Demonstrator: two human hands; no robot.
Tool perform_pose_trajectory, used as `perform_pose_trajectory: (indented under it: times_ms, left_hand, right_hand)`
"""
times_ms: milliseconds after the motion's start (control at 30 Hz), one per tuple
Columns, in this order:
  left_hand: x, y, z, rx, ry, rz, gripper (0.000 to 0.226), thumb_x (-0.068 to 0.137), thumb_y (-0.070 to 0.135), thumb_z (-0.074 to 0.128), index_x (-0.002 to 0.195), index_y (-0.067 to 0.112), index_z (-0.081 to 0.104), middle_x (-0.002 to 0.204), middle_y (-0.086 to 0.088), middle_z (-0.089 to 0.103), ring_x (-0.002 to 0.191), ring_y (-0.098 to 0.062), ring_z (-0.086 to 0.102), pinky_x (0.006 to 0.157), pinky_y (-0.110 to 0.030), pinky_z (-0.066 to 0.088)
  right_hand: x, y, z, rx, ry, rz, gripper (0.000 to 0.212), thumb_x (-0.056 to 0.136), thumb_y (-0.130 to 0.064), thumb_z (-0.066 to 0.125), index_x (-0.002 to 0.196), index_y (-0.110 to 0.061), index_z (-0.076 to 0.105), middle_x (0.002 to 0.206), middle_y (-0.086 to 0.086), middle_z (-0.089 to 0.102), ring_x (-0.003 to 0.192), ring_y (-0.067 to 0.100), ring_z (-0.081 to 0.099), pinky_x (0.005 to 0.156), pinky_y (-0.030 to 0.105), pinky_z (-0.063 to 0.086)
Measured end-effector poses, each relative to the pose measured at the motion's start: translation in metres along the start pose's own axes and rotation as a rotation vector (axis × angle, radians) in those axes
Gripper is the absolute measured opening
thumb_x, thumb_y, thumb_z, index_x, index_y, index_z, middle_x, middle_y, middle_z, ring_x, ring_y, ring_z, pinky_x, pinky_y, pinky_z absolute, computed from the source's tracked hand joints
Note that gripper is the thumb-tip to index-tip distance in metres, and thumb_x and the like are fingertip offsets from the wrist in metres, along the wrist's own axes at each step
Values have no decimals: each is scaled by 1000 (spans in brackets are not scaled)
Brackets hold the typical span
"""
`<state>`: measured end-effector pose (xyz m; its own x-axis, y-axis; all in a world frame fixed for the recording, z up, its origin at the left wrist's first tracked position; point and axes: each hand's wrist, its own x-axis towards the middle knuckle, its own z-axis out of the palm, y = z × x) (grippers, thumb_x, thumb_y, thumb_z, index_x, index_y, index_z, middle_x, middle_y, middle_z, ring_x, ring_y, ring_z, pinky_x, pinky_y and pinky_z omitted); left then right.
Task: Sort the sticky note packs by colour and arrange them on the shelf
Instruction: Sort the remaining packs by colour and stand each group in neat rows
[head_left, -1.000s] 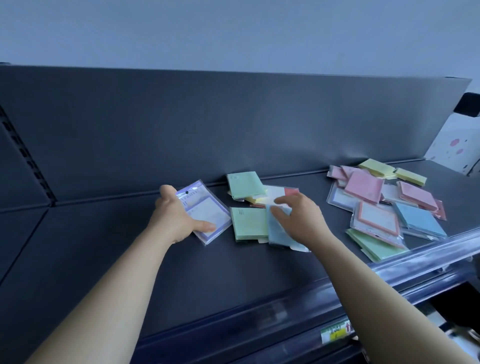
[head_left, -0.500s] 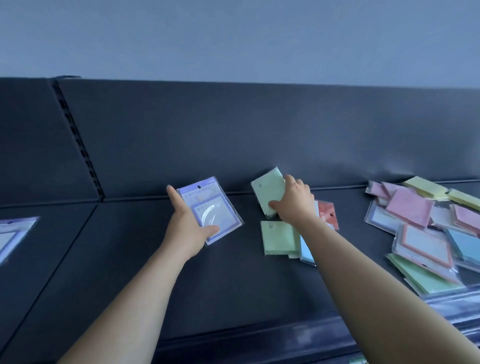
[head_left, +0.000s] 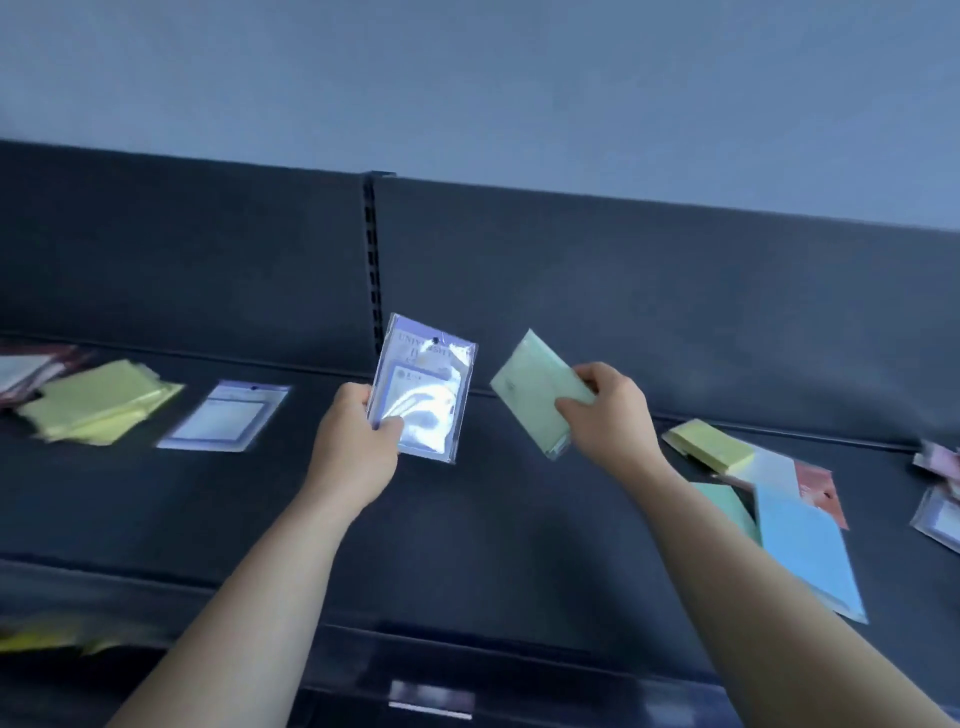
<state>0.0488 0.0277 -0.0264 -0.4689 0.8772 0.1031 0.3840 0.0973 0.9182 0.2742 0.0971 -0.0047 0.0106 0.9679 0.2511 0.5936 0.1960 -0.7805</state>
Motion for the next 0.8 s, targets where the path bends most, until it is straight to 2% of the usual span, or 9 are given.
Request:
perform_pose_trajectory:
  times_ms: [100,233,300,367,467,600,700,800]
  left_hand:
    - [9,-21,-40,-35,100,-32,14,93,16,50,107,20,49,105,-1,63,87,-27,68,78,-45,55]
    - [23,-49,-96,-112,188,-33,21,95,14,47,116,14,50,114,3,62,75,-13,71,71,-35,58]
    - [33,-63,-127,-119,216,-41,22,95,12,46,117,13,48,114,2,61,78,-17,71,61,-25,52]
    - [43,-78,-160,-99,224,-39,23,94,12,45,117,13,49,115,2,62,83,-17,70,57,-21,51]
    - [57,-98,-209,-79,231,-12,29,92,7,44,120,14,53,115,2,64,89,-12,67,61,-24,58]
    - [73,-120,-271,-20,245,-23,23,93,6,45,115,10,52,115,1,62,90,-15,66,57,-19,55]
    - [83,-132,-310,18,234,-35,19,95,7,45,113,9,51,113,0,61,87,-14,66,65,-28,59]
    - [95,-146,-344,32,213,-27,21,95,8,44,114,12,51,113,4,61,86,-12,66,70,-38,60]
  right_hand:
    - [-9,-33,33,63,-62,-42,20,83,-13,58,100,-25,57,90,-14,61,76,4,58,54,21,44]
    - [-21,-75,79,120,-127,-81,18,85,-12,60,99,-23,56,88,-16,60,71,3,59,55,21,47]
    - [-27,-97,105,136,-151,-99,17,86,-13,61,99,-23,56,88,-15,60,71,4,59,56,22,48]
    - [-32,-119,131,149,-172,-107,17,86,-13,61,99,-23,56,90,-13,61,74,7,61,59,25,51]
    - [-40,-153,171,158,-197,-117,17,86,-13,61,100,-21,56,91,-12,61,74,10,62,55,25,49]
    - [-51,-197,223,176,-215,-111,17,85,-11,59,99,-21,56,91,-12,61,73,8,61,52,21,48]
    - [-60,-221,259,206,-203,-82,18,83,-12,60,98,-21,58,93,-10,65,79,16,66,69,32,56]
    - [-68,-240,288,222,-196,-63,18,83,-13,61,98,-22,58,93,-11,65,79,17,68,66,30,54]
